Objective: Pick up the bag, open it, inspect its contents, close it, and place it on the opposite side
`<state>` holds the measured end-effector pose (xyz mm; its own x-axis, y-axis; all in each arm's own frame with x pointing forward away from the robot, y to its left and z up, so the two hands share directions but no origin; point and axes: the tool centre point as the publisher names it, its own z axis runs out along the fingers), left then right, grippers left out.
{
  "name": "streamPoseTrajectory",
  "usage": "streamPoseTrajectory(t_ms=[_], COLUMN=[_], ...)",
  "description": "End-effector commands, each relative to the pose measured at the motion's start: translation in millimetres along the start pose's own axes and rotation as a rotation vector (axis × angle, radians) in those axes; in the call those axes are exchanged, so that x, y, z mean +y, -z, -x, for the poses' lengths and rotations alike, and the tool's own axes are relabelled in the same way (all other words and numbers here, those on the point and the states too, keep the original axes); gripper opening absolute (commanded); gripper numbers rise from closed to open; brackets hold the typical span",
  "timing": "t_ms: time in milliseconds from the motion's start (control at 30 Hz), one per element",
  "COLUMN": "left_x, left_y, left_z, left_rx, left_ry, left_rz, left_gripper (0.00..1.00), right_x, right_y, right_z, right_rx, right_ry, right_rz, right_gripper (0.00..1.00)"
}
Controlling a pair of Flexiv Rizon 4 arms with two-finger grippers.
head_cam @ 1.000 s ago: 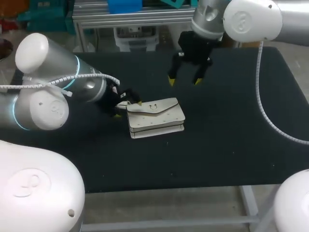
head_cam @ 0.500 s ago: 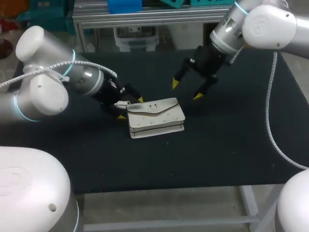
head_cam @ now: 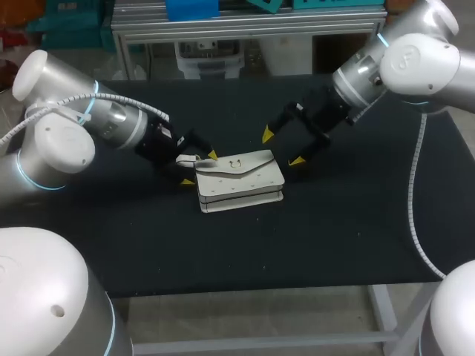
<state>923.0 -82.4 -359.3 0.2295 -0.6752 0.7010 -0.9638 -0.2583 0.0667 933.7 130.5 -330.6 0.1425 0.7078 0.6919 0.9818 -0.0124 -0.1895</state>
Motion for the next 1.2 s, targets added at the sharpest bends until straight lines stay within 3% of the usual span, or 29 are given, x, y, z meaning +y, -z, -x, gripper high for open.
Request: streamPoseTrajectory(t_ms=[33,233,400,433,667,967,1033,1067,1200], left_x=[3.2,5.3,3.6,2.1,-1.8,-5.3,-4.9,-4.6,-6.6], left_y=[1.1,2.1,-4.1,-6.0,-12.5,-16.5,-17.0,-17.2,-23.3], left_z=[2.1,-0.6,1.0,2.6,6.9,6.0,4.9,4.2,3.5], left_rx=[0.057,0.076,0.088,0.099,0.143,0.177,0.187,0.191,0.192], left_ry=[-0.007,-0.020,-0.019,-0.020,-0.019,-0.037,-0.044,-0.045,-0.054], left_rz=[-0.002,0.002,0.021,0.035,0.063,0.092,0.096,0.098,0.112], left_gripper=[0.85,0.68,0.64,0.61,0.59,0.49,0.49,0.47,0.48], right_x=[-0.8,0.1,2.4,4.1,8.4,16.9,17.9,18.4,18.1], right_y=[-9.2,-23.8,-34.1,-36.4,-38.6,-43.8,-44.4,-45.3,-51.8], right_z=[3.5,6.0,9.9,12.3,12.1,11.5,10.0,8.7,10.1], right_rx=[0.028,0.057,0.076,0.109,0.169,0.196,0.199,0.201,0.195], right_ry=[0.004,0.000,-0.003,-0.002,0.001,0.018,0.020,0.021,0.023], right_rz=[-0.004,-0.018,-0.019,-0.010,0.033,0.064,0.066,0.067,0.063], right_gripper=[1.00,0.96,0.92,0.85,0.67,0.67,0.61,0.49,0.47])
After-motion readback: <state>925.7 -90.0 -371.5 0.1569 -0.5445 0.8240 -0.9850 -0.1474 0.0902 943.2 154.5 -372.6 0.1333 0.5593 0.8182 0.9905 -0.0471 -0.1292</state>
